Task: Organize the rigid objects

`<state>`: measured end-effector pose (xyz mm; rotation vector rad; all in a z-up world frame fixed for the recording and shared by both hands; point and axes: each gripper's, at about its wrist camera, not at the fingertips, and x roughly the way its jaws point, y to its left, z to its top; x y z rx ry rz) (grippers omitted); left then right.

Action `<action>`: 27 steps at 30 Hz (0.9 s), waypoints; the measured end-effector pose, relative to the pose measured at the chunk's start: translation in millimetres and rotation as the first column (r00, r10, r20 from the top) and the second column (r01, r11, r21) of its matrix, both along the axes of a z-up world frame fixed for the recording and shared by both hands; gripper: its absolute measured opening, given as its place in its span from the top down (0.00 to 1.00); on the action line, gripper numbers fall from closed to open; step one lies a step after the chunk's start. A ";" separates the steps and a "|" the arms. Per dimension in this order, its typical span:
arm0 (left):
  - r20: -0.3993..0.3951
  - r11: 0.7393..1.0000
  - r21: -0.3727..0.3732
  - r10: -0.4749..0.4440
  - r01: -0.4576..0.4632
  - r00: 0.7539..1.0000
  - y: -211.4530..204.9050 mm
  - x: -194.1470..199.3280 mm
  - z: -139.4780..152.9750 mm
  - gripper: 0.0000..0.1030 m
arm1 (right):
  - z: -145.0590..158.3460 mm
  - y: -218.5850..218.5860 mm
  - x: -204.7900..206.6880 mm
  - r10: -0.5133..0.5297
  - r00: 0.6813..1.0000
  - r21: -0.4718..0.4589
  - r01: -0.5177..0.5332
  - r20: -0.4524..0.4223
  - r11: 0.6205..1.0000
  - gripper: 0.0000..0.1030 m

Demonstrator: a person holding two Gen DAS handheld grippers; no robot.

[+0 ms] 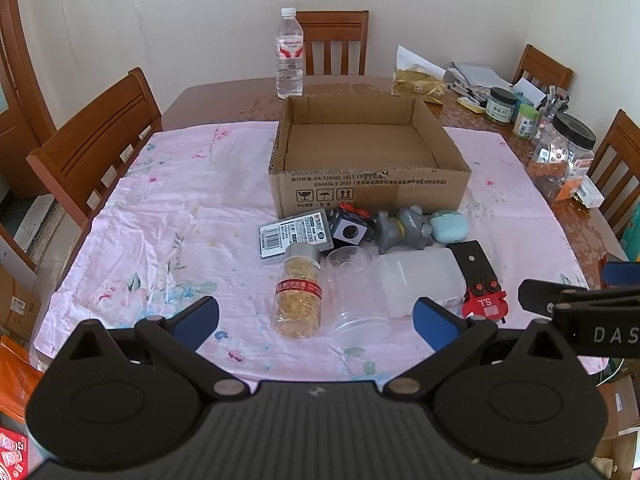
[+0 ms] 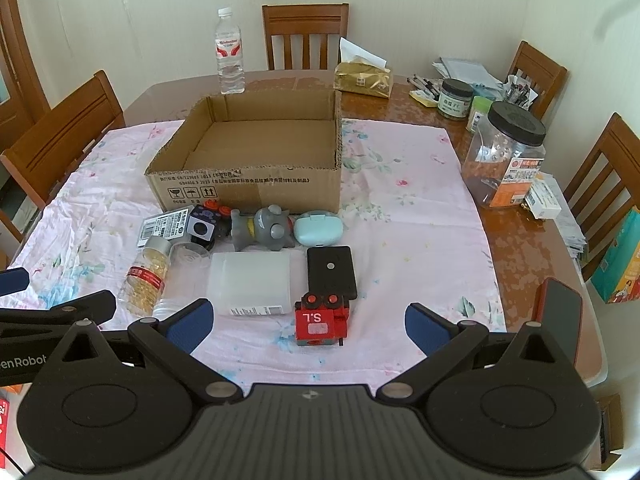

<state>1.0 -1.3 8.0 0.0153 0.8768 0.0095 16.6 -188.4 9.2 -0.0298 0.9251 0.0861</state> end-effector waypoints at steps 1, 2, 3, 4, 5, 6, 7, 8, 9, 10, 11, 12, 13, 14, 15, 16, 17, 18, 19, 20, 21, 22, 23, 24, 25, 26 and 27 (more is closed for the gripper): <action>0.000 1.000 0.001 0.000 0.000 1.000 0.5 0.7 0.5 0.01 | 0.1 0.3 0.4 0.001 1.000 -0.001 -0.001 0.000 1.000 0.00; 0.000 1.000 0.001 0.000 0.000 1.000 0.6 1.3 0.7 0.01 | 0.4 0.7 1.1 0.002 1.000 0.000 -0.002 -0.001 1.000 0.00; 0.000 1.000 0.001 0.001 -0.001 1.000 1.0 2.0 1.2 0.01 | 0.3 0.7 1.3 0.002 1.000 0.000 -0.002 -0.001 1.000 0.00; 0.000 1.000 0.001 0.001 -0.001 1.000 1.2 2.1 1.6 0.01 | 0.2 0.6 1.5 0.001 1.000 0.002 -0.001 -0.001 1.000 0.00; 0.001 1.000 0.002 0.001 -0.001 1.000 1.1 1.8 1.4 0.01 | -0.1 0.3 1.3 0.001 1.000 0.004 -0.001 -0.001 1.000 0.00; 0.001 1.000 0.003 0.001 -0.001 1.000 1.3 2.3 1.5 0.01 | -0.1 0.6 1.6 0.002 1.000 0.004 -0.002 -0.002 1.000 0.00; 0.002 1.000 0.003 0.002 -0.002 1.000 1.4 2.3 1.3 0.01 | -0.1 0.5 1.6 0.002 1.000 0.003 -0.002 -0.001 1.000 0.00; 0.002 1.000 0.002 0.002 -0.002 1.000 1.3 2.1 1.2 0.01 | -0.3 0.5 1.6 0.002 1.000 0.003 -0.002 0.000 1.000 0.00; 0.003 1.000 0.001 0.004 -0.004 1.000 1.5 2.4 1.4 0.01 | -0.3 0.5 1.7 0.002 1.000 0.003 -0.002 0.000 1.000 0.00; 0.003 1.000 0.001 0.005 -0.005 1.000 1.9 2.7 1.6 0.01 | -0.3 0.5 1.7 0.003 1.000 0.003 -0.003 0.000 1.000 0.00; 0.004 1.000 0.001 0.005 -0.005 1.000 2.1 2.8 1.7 0.01 | -0.4 0.8 1.9 0.004 1.000 0.002 -0.004 0.000 1.000 0.00; 0.005 1.000 0.001 0.006 -0.006 1.000 2.5 3.1 2.0 0.01 | -0.4 1.0 2.4 0.005 1.000 0.001 -0.005 0.000 1.000 0.00; 0.005 1.000 0.001 0.006 -0.006 1.000 2.5 3.1 2.0 0.01 | -0.2 1.1 3.0 0.005 1.000 0.001 -0.005 0.000 1.000 0.00; 0.005 1.000 0.001 0.007 -0.007 1.000 2.6 3.2 2.1 0.01 | -0.2 1.3 3.3 0.006 1.000 0.000 -0.006 0.001 1.000 0.00; 0.005 1.000 0.001 0.007 -0.007 1.000 2.8 3.4 2.2 0.01 | -0.4 1.3 3.3 0.006 1.000 0.000 -0.006 0.000 1.000 0.00; 0.005 1.000 0.000 0.007 -0.007 1.000 2.7 3.3 2.1 0.01 | -0.2 1.5 3.6 0.006 1.000 0.000 -0.006 0.000 1.000 0.00; 0.004 1.000 0.001 0.006 -0.006 1.000 2.6 3.3 2.1 0.01 | -0.3 1.5 3.7 0.007 1.000 0.000 -0.007 -0.001 1.000 0.00; 0.003 1.000 0.002 0.007 -0.007 1.000 2.6 3.9 2.2 0.01 | -0.4 1.5 3.7 0.006 1.000 0.000 -0.006 -0.001 1.000 0.00; 0.002 1.000 0.002 0.007 -0.007 1.000 2.8 4.3 2.3 0.01 | -0.4 1.7 4.0 0.006 1.000 0.000 -0.006 -0.002 1.000 0.00; 0.002 1.000 0.002 0.008 -0.008 1.000 2.8 4.5 2.3 0.01 | -0.2 2.0 4.3 0.007 1.000 0.000 -0.007 -0.002 1.000 0.00; 0.002 1.000 0.003 0.008 -0.008 1.000 2.8 4.5 2.3 0.01 | -0.1 2.2 4.4 0.007 1.000 0.001 -0.007 -0.001 1.000 0.00; 0.002 1.000 0.003 0.007 -0.007 1.000 3.0 4.8 2.5 0.01 | -0.1 2.2 4.5 0.007 1.000 0.001 -0.007 -0.002 1.000 0.00; 0.003 1.000 0.002 0.008 -0.008 1.000 3.0 4.5 2.5 0.01 | -0.1 2.1 4.1 0.007 1.000 0.000 -0.007 -0.001 1.000 0.00; 0.003 1.000 0.002 0.008 -0.008 1.000 2.8 4.5 2.3 0.01 | 0.2 2.4 4.0 0.007 1.000 -0.001 -0.007 0.001 1.000 0.00; 0.003 1.000 0.002 0.007 -0.007 1.000 2.9 4.7 2.4 0.01 | 0.0 2.1 4.6 0.008 1.000 -0.001 -0.008 0.000 1.000 0.00; 0.002 1.000 0.002 0.007 -0.007 1.000 2.8 4.5 2.3 0.01 | 0.0 2.3 4.8 0.008 1.000 -0.002 -0.008 0.000 1.000 0.00; 0.003 1.000 0.002 0.008 -0.008 1.000 2.7 4.5 2.3 0.01 | 0.1 2.4 5.1 0.009 1.000 -0.003 -0.009 0.002 1.000 0.00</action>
